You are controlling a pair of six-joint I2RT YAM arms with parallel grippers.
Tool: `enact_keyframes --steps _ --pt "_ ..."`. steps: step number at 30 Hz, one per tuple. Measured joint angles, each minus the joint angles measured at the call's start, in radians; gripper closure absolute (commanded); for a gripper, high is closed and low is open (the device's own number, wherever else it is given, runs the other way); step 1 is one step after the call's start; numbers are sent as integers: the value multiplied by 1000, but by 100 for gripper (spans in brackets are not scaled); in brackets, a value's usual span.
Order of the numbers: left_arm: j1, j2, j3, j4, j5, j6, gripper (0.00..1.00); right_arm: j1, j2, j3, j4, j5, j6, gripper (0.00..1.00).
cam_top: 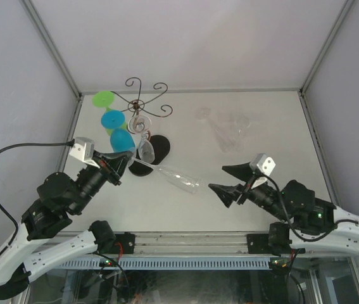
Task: Place the wine glass upside down on the wine glass rack
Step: Turn the wine glass upside down at the wine rack.
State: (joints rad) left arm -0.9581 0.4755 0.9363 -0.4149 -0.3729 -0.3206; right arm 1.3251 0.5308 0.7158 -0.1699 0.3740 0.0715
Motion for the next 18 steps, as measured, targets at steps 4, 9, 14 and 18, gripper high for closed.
enact_keyframes --steps 4,9,14,18 --pt "0 0 18 -45 -35 71 100 -3 -93 10 -93 32 44 32" --pt "0 4 18 -98 -61 146 100 -10 -74 104 -230 61 71 33" --pt "0 41 29 -139 -59 215 100 -30 26 278 -343 44 106 33" --pt "-24 92 32 -158 -39 265 100 -92 180 407 -393 -52 146 35"
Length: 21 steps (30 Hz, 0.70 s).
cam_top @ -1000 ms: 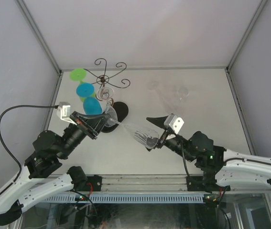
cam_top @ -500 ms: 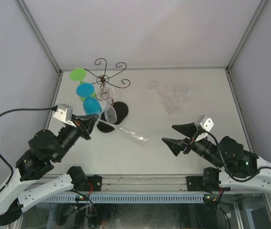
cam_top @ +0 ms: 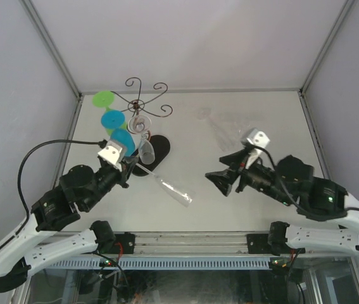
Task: Place the wine glass upside down on the wine glass rack
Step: Turn the wine glass upside down at the wine rack.
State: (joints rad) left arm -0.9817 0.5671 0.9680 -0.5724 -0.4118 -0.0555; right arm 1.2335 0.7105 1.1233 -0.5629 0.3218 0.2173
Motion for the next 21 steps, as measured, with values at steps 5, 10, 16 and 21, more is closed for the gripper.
enact_keyframes --steps 5,10,16,21 --pt "-89 43 0 2 5 68 100 -102 184 32 -11 -214 58 39" --pt "-185 111 18 13 -8 151 100 -137 330 31 -6 -389 94 41" --pt "-243 214 64 37 -2 244 100 -138 373 30 51 -474 115 48" --pt "-264 249 68 62 18 307 100 -133 406 30 79 -461 121 54"
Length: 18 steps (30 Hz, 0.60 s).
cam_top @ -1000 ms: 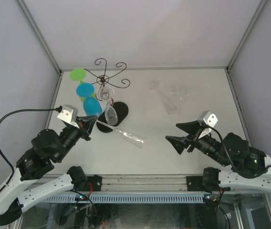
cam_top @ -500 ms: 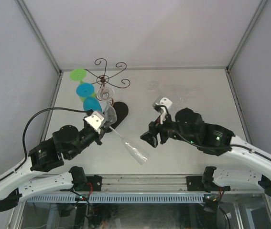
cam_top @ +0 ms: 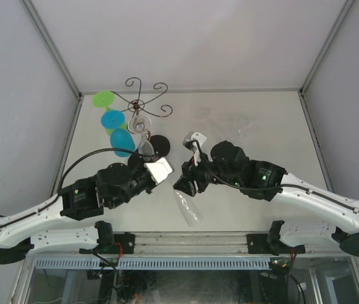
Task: Place the wine glass upside down on the wine glass rack
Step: Turn the wine glass upside down at the wine rack.
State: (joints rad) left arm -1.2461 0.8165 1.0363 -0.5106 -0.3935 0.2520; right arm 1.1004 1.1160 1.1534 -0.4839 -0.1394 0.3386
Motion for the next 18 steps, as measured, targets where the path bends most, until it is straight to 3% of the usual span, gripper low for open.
enact_keyframes --steps 8,15,18 --pt "-3 -9 0 37 36 50 100 -1 52 0 43 26 0 63" --pt "-3 -34 0 45 42 58 100 -3 99 0 103 13 5 84" --pt "-3 -36 0 45 42 64 100 -4 109 0 115 2 10 99"
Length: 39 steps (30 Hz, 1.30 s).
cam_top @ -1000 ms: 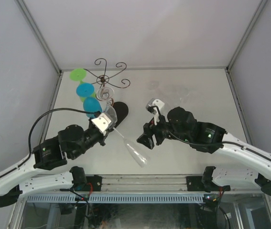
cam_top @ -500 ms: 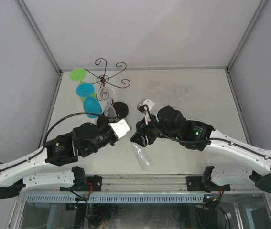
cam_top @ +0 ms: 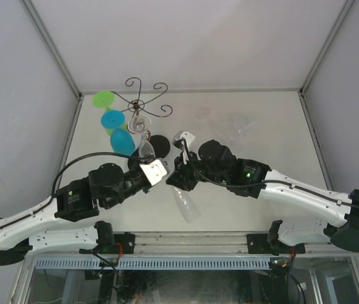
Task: Place the wine glass upside down on the wine glass rack
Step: Turn the wine glass upside down at the wine rack.
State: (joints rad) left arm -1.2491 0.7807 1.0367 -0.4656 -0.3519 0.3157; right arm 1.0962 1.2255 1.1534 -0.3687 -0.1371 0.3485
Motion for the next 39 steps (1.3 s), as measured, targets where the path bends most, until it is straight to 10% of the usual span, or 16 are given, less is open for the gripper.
enact_keyframes --steps 14,39 --pt "-1 -56 -1 57 -4 -25 41 -4 -9 -4 0 77 4 100" --pt "404 -130 0 48 103 -369 39 -76 -307 -386 425 377 -115 100"
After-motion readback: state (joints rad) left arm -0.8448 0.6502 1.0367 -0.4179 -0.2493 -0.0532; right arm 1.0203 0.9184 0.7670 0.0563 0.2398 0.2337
